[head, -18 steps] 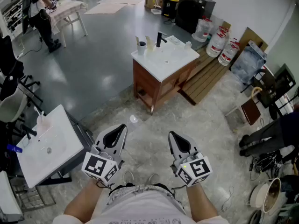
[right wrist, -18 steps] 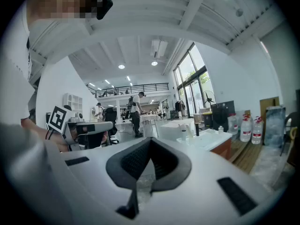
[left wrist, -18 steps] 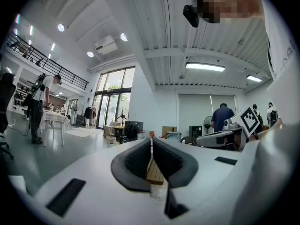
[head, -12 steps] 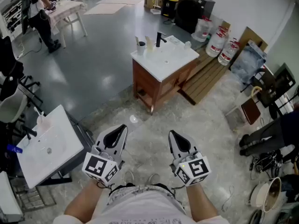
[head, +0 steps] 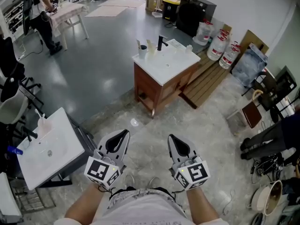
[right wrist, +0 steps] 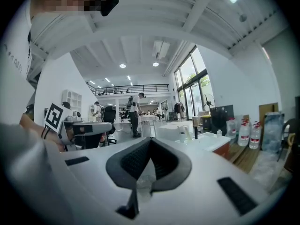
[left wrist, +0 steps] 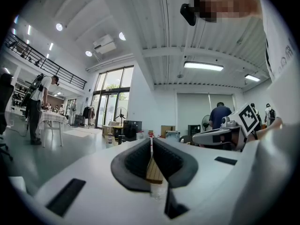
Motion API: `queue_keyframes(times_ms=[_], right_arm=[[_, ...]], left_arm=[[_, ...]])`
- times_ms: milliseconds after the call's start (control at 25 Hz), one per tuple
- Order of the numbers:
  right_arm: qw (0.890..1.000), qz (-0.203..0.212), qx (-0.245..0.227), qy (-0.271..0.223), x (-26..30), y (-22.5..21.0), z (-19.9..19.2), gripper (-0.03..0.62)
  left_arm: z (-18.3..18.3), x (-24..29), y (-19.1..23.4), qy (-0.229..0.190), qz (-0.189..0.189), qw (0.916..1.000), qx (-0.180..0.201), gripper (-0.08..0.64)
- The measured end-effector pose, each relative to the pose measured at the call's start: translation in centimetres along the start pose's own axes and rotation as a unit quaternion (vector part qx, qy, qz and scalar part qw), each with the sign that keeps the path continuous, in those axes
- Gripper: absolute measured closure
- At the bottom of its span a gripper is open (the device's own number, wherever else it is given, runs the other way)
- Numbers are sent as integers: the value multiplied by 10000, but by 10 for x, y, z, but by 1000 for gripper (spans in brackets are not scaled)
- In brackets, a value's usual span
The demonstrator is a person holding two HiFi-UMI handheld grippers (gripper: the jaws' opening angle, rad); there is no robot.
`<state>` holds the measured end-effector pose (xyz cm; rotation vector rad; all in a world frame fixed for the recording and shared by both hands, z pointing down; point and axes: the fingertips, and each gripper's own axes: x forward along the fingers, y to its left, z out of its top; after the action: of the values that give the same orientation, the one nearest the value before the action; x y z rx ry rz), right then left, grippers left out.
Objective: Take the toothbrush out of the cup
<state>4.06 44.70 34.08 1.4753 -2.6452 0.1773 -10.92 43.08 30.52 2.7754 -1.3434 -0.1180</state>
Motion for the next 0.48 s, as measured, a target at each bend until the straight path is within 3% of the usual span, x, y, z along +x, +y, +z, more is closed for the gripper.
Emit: queue_keyframes(times_ms=[480], right_arm=[[10000,-78,-2,27,4,0,-1,584]], left_arm=[[0,1,2,-7,-41,10000,-21,531]])
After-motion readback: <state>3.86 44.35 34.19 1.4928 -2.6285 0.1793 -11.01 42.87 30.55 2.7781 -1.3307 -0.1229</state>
